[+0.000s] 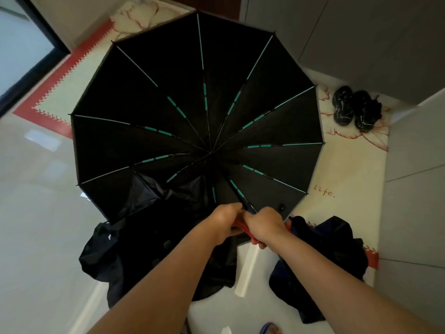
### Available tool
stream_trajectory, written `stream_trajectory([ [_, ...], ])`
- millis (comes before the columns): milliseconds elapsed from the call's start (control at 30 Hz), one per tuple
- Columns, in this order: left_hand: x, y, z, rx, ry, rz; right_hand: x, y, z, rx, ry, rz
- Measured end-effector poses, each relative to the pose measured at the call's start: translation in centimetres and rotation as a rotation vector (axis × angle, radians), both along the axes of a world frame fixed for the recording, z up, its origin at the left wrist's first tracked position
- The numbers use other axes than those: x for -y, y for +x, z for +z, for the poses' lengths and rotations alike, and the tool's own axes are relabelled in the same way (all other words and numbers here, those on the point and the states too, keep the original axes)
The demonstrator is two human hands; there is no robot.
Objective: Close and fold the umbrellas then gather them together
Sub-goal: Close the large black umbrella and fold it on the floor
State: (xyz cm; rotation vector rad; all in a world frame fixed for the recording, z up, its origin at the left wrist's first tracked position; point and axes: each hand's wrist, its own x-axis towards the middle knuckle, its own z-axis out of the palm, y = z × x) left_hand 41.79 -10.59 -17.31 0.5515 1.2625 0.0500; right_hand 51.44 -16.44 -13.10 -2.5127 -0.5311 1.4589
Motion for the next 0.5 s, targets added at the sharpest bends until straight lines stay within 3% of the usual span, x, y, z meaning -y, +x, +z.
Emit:
stream_trajectory([
  [100,0.4,0.6,-0.5,-0.006,0.016,0.007,0.8,0.8,-0.8,-0.215,0.016,-0.249],
  [233,0.8,1.0,-1.3,0.021,0.052,0.03,1.2,1.3,-0.7,-0.724,0.01,-0.585],
  [500,-0.8,1.0,-0.1,0.121,0.04,0.029,0.3,0.6,-0.2,-0.72,0.153,-0.69],
])
